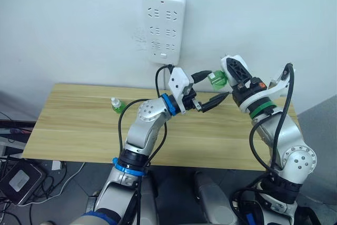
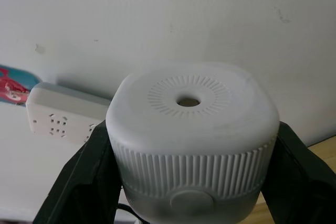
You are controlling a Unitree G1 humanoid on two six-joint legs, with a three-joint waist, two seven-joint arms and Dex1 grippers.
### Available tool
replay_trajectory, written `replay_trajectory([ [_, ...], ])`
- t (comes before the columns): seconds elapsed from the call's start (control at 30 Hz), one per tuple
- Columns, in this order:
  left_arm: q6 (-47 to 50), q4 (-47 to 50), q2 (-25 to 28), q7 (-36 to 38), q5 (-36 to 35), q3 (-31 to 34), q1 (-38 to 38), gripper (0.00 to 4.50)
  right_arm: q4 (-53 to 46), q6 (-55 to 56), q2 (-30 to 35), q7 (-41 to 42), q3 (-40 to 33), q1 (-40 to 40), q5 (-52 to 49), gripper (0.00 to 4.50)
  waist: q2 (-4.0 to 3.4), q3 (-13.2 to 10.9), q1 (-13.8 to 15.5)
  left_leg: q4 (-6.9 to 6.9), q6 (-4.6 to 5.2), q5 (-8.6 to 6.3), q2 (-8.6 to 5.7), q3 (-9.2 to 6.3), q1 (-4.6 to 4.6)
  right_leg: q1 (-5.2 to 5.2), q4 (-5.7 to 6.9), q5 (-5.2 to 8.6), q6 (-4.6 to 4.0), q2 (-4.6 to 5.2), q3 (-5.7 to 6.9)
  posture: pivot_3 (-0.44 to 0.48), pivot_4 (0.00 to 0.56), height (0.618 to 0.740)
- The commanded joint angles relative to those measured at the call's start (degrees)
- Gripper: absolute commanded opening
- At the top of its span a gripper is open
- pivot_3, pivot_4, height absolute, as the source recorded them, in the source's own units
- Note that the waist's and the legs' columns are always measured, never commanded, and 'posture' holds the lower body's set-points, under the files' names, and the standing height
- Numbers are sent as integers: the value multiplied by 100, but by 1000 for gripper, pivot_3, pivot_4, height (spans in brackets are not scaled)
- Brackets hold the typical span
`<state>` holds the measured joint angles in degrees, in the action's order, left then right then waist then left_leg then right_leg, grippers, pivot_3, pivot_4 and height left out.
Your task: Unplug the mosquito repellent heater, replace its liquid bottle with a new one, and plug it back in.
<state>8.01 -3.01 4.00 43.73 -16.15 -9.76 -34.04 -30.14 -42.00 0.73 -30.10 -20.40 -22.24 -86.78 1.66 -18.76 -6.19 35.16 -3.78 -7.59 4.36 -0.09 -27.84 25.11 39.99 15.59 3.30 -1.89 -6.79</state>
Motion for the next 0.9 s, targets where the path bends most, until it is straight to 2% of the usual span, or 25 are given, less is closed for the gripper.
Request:
replay_trajectory([
  [0.03,-210,10,-95,-8,-20,-32,-115,4476,-174,277,212,35,162,73,-322,3037,0,0,1,0,0,0,0,0,0,0,0,0,0,0,0,-130,288,740],
  [0.13,-241,-47,-136,-9,-99,16,-206,3915,-169,425,391,47,272,138,-438,3037,0,0,4,0,0,0,0,0,0,0,0,0,0,0,0,-129,287,740],
  [0.3,-267,-109,-159,23,-87,-16,-201,2397,-194,655,596,45,440,222,-581,3037,-1,1,9,0,1,1,0,0,0,0,0,0,0,0,0,-134,289,740],
  [0.47,-289,-186,-180,52,-90,27,-254,2333,-259,781,757,26,657,289,-634,3037,-1,1,9,0,1,1,0,1,0,0,1,0,0,0,-1,-134,289,740],
  [0.6,-347,-276,-140,83,-99,86,-332,2333,-277,825,909,46,827,404,-658,4315,-1,1,10,0,1,1,0,-1,2,0,1,0,0,0,0,-135,292,740],
  [0.63,-357,-275,-73,152,-92,82,-335,2333,-211,712,1069,114,850,426,-813,4498,-1,1,10,0,2,1,0,-1,1,0,2,0,0,0,0,-144,293,740],
  [0.73,-446,-251,241,587,-61,-33,-302,2333,198,228,1796,454,823,359,-1475,4500,-1,1,9,1,2,1,-1,1,0,-2,0,0,0,0,-2,-141,295,740],
  [0.83,-663,-264,648,1161,-41,-143,-232,2333,960,-461,2779,979,771,135,-2336,4500,-1,1,7,2,3,2,-1,4,4,-6,1,0,0,1,-5,-133,296,740],
  [0.9,-857,-314,922,1524,-44,-168,-181,2333,1632,-1193,3115,1527,726,-124,-2586,4500,-1,1,12,1,6,4,0,6,6,-6,1,0,-1,1,-5,-125,297,740],
])
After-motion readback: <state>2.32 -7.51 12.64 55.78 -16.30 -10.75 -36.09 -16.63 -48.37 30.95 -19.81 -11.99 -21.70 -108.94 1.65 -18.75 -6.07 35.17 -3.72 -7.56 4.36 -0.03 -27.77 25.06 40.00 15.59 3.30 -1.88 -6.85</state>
